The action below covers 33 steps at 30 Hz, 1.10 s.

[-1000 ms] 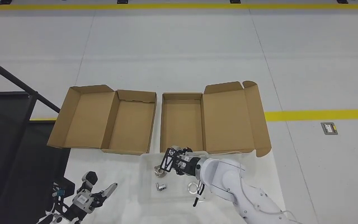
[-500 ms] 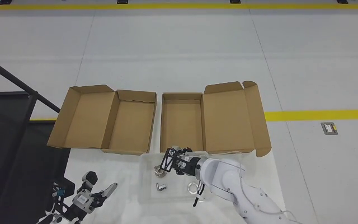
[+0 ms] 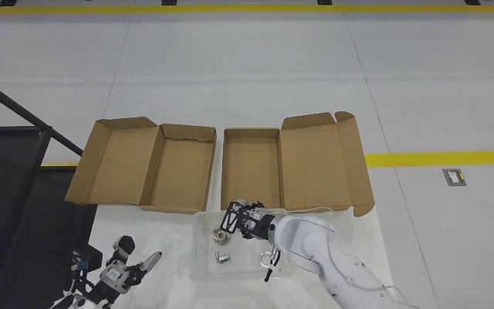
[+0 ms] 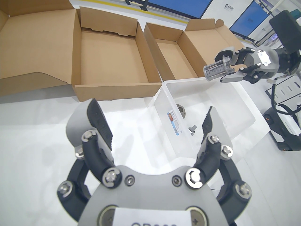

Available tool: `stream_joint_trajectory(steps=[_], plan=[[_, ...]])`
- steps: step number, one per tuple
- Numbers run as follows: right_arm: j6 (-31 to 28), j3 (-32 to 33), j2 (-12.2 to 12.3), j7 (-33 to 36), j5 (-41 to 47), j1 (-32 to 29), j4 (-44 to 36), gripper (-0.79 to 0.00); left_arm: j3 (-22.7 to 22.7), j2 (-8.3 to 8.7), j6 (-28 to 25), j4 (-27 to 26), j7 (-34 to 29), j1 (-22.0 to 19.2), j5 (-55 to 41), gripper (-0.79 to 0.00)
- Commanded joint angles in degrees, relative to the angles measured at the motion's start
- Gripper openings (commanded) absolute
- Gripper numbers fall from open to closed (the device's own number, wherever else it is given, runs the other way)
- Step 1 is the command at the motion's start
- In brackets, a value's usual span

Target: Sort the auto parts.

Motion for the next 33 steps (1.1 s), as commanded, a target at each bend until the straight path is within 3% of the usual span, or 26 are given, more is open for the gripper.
stream_joint_trajectory(steps=[1, 8, 17, 33], plan=[[0.5, -0.1, -0.2, 0.0, 0.2, 0.7, 0.8, -0.785, -0.1, 0.01, -0.1, 0.0, 0.0, 0.0, -0.3, 0.000], [3.0, -0.7, -1.6, -1.7, 1.8, 4.4, 6.0, -0.785, -0.2, 0.00, 0.2, 0.0, 0.0, 0.0, -0.6, 0.000], [4.5, -2.5, -4.4, -5.4, 5.8, 12.6, 19.5, -0.785, -0.2, 0.00, 0.2, 0.0, 0.0, 0.0, -0.6, 0.000], [6.7, -9.3, -12.8, -8.4, 13.2, 28.6, 53.0, -0.785, -0.2, 0.00, 0.2, 0.0, 0.0, 0.0, -0.6, 0.000]])
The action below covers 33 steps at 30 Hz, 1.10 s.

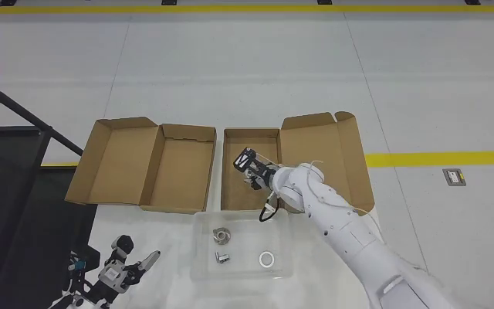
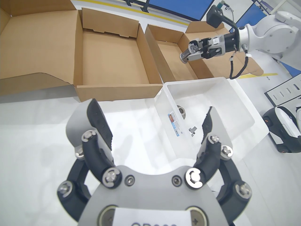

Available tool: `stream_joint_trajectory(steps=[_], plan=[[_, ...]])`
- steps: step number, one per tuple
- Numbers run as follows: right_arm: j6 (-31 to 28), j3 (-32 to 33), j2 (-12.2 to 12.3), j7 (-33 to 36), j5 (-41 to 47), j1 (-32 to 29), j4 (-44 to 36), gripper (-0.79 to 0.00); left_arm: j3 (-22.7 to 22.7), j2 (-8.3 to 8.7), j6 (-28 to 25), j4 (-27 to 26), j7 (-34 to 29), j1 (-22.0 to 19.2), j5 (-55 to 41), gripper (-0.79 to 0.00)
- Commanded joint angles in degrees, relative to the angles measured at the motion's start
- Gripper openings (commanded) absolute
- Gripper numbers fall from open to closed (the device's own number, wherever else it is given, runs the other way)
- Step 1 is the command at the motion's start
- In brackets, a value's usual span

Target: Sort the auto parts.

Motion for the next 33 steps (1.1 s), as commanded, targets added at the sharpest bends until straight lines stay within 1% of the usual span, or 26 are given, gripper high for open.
stream_joint_trajectory(steps=[1, 8, 9, 10, 11, 12, 19, 24, 26, 30, 33], plan=[[0.3, -0.7, -1.1, -0.7, 0.6, 1.4, 4.6, -0.785, 0.0, 0.00, 0.0, 0.0, 0.0, 0.0, 0.0, 0.000], [0.9, -2.1, -4.3, -5.3, 1.8, 3.8, 14.7, -0.785, 0.0, 0.00, 0.0, 0.0, 0.0, 0.0, 0.0, 0.000], [0.9, -2.2, -4.7, -5.9, 2.0, 4.1, 15.7, -0.662, 0.0, 0.00, 0.0, 0.0, 0.0, 0.0, 0.0, 0.000], [1.0, -2.3, -5.1, -6.5, 2.2, 4.4, 16.9, -0.443, 0.0, 0.00, 0.0, 0.0, 0.0, 0.0, 0.0, 0.000], [1.0, -2.4, -5.5, -6.8, 2.2, 4.6, 17.6, -0.095, 0.0, 0.00, 0.0, 0.0, 0.0, 0.0, 0.0, 0.000], [1.0, -2.4, -5.7, -7.0, 2.2, 4.8, 18.1, 0.000, 0.0, 0.00, 0.0, 0.0, 0.0, 0.0, 0.0, 0.000], [1.4, -2.8, -7.3, -8.7, 1.7, 6.1, 21.5, 0.000, 0.0, 0.00, 0.0, 0.0, 0.0, 0.0, 0.0, 0.000], [1.5, -2.7, -7.7, -11.9, 1.0, 6.4, 21.7, 0.000, 0.0, 0.00, 0.0, 0.0, 0.0, 0.0, 0.0, 0.000], [0.5, -2.6, -7.5, -13.9, 0.5, 6.5, 21.2, 0.000, 0.0, 0.00, 0.0, 0.0, 0.0, 0.0, 0.0, 0.000], [-2.8, -2.2, -6.5, -19.3, -1.1, 5.8, 18.6, 0.000, 0.0, 0.00, 0.0, 0.0, 0.0, 0.0, 0.0, 0.000], [-6.1, -1.6, -4.8, -24.3, -3.5, 3.9, 14.0, 0.000, 0.0, 0.00, 0.0, 0.0, 0.0, 0.0, 0.0, 0.000]])
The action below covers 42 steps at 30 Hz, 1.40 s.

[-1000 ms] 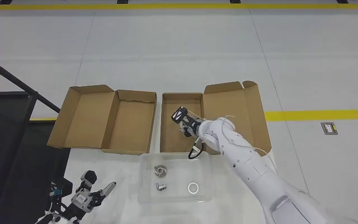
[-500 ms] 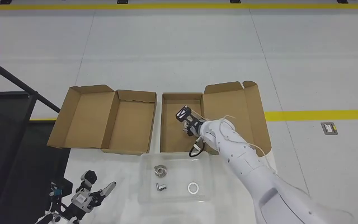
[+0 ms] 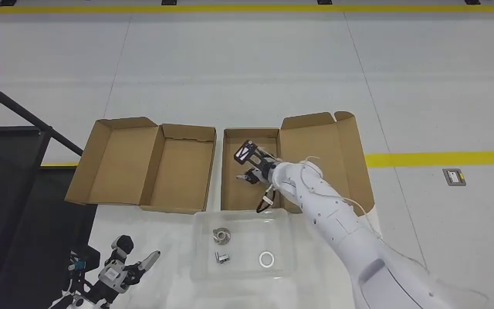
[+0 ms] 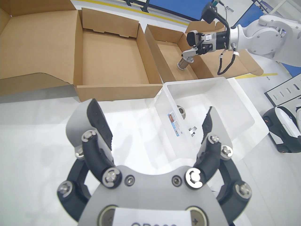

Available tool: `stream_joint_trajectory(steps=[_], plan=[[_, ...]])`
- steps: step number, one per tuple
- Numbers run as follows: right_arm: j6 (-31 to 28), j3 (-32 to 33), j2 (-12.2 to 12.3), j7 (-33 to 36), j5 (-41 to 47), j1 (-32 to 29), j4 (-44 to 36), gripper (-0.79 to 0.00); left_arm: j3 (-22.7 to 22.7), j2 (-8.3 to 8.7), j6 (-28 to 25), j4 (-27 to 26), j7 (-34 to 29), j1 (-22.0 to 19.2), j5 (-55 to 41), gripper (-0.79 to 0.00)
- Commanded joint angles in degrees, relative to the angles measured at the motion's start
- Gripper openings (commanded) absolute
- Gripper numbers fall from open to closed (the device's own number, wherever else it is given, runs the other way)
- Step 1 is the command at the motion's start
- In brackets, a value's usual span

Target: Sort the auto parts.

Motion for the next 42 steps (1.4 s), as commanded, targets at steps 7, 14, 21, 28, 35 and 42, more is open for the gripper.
stream_joint_trajectory(steps=[7, 14, 21, 28, 35, 42], plan=[[-6.3, 4.1, 6.8, -3.9, -8.9, -9.8, -21.8, 0.000, 0.0, 0.00, 0.0, 0.0, 0.0, 0.0, 0.0, 0.000], [-19.0, 14.3, 14.8, 11.4, -16.5, -29.2, -58.8, 0.000, 0.0, 0.00, 0.0, 0.0, 0.0, 0.0, 0.0, 0.000], [-30.5, 18.1, 17.5, 28.0, -14.9, -37.9, -70.2, 0.000, 0.0, 0.00, 0.0, 0.0, 0.0, 0.0, 0.0, 0.000], [-30.5, 18.1, 17.5, 28.0, -14.9, -37.9, -70.2, 0.000, 0.0, 0.00, 0.0, 0.0, 0.0, 0.0, 0.0, 0.000], [-34.4, 14.3, 17.5, 30.9, -16.7, -36.1, -65.7, 0.000, 0.0, 0.00, 0.0, 0.0, 0.0, 0.0, 0.0, 0.000], [-34.0, 9.9, 17.0, 39.3, -11.7, -31.6, -59.4, -0.185, 0.0, 0.00, 0.0, 0.0, 0.0, 0.0, 0.0, 0.000]])
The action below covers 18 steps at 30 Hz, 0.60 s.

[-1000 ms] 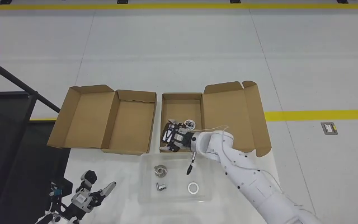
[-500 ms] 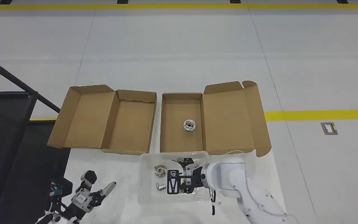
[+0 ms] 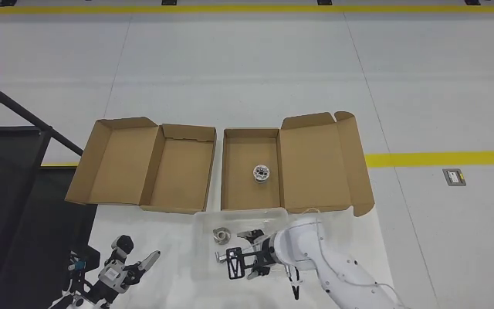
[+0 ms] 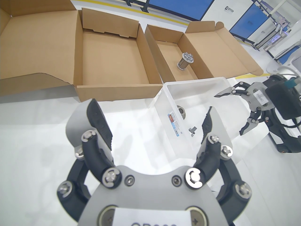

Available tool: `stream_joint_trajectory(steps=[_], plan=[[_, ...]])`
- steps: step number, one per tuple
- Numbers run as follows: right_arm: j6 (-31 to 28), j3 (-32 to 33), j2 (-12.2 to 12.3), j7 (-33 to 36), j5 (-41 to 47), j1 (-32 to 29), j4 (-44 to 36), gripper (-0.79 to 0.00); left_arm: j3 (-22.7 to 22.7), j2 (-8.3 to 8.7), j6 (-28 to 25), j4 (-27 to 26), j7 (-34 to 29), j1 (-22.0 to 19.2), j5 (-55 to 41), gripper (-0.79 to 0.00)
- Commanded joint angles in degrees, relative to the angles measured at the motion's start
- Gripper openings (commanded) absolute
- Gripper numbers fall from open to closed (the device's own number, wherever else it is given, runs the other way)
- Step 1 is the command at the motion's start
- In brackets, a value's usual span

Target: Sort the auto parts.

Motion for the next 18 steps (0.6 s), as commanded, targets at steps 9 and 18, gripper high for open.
stream_joint_trajectory(steps=[9, 18], plan=[[4.3, -2.6, -0.5, 6.6, 5.8, 3.6, 4.8, -0.163, 0.0, 0.00, 0.0, 0.0, 0.0, 0.0, 0.0, 0.000], [-0.1, -0.4, 1.3, 0.6, 1.7, 1.0, -3.3, -0.105, 0.0, 0.00, 0.0, 0.0, 0.0, 0.0, 0.0, 0.000]])
